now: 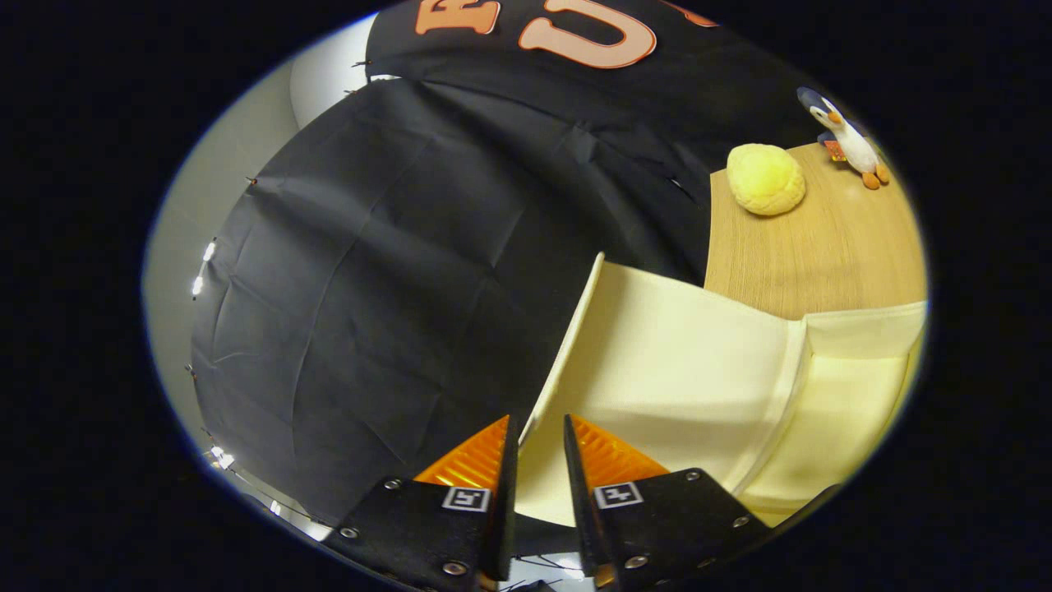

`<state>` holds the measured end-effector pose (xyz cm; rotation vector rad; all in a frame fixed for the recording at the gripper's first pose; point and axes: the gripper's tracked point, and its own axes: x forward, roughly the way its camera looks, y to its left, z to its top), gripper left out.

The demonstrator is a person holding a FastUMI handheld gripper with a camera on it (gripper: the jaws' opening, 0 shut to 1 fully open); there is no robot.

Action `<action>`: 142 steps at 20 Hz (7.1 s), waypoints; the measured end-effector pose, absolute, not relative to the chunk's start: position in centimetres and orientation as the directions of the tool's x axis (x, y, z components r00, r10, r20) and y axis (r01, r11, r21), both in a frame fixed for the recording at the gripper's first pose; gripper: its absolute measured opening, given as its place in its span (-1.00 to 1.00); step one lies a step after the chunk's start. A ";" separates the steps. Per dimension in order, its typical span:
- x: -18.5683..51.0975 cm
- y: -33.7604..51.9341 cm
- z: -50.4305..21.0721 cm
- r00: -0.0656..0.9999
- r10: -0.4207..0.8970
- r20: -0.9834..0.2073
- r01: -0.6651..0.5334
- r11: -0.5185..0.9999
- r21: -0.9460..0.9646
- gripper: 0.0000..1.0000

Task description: Open the storage box then place both shoes into the box .Put the left shoe in first, then the right shoe, with the right side of both shoes facing outward in a uniform manner.

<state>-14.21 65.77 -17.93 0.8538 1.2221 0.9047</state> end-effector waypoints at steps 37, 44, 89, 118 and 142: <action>-19.3 18.7 -45.8 0.250 0.209 -0.945 -0.266 0.954 0.141 0.45; -18.0 18.3 -48.9 0.281 0.157 -0.947 -0.231 0.969 0.092 -0.07; -17.6 49.2 -40.6 0.009 0.231 -0.973 -0.114 0.967 0.228 -0.81; -17.8 5.7 -39.0 0.344 0.065 -0.937 -0.003 0.998 0.068 0.91; -20.1 0.3 -49.2 0.367 0.045 -0.929 0.006 0.999 0.051 -0.51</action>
